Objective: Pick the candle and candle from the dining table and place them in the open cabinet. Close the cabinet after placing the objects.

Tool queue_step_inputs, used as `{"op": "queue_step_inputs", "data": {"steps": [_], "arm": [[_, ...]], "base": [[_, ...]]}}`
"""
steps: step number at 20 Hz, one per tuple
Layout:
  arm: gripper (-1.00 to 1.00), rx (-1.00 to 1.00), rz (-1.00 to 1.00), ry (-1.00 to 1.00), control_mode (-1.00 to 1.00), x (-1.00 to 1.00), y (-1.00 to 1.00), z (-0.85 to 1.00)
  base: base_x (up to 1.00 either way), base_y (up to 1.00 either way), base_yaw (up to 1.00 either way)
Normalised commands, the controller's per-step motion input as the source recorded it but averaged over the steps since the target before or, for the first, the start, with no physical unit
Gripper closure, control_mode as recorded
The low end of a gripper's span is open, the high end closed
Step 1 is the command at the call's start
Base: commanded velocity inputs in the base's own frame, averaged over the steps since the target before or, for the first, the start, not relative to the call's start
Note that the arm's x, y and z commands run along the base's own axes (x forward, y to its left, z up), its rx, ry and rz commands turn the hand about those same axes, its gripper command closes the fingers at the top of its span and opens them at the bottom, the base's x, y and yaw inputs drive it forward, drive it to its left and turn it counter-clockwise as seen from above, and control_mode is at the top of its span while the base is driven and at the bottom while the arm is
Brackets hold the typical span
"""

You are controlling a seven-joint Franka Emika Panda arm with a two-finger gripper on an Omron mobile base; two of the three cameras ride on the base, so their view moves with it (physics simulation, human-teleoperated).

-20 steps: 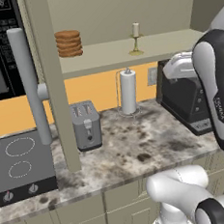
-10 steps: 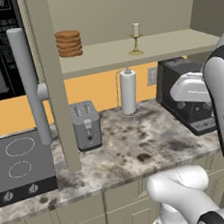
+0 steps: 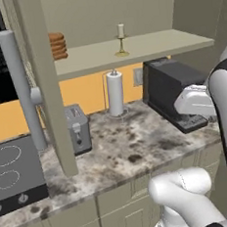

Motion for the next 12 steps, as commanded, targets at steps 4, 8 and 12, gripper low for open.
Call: {"op": "queue_step_inputs", "data": {"steps": [4,8,12], "arm": [[-1.00,0.00,0.00,0.00,1.00,0.00,0.00,0.00],[-1.00,0.00,0.00,0.00,1.00,0.00,0.00,0.00],[-1.00,0.00,0.00,0.00,1.00,0.00,0.00,0.00]], "base": [[-0.10,-0.02,-0.66],[-0.04,-0.01,-0.77],[-0.02,-0.11,-0.77]]}}
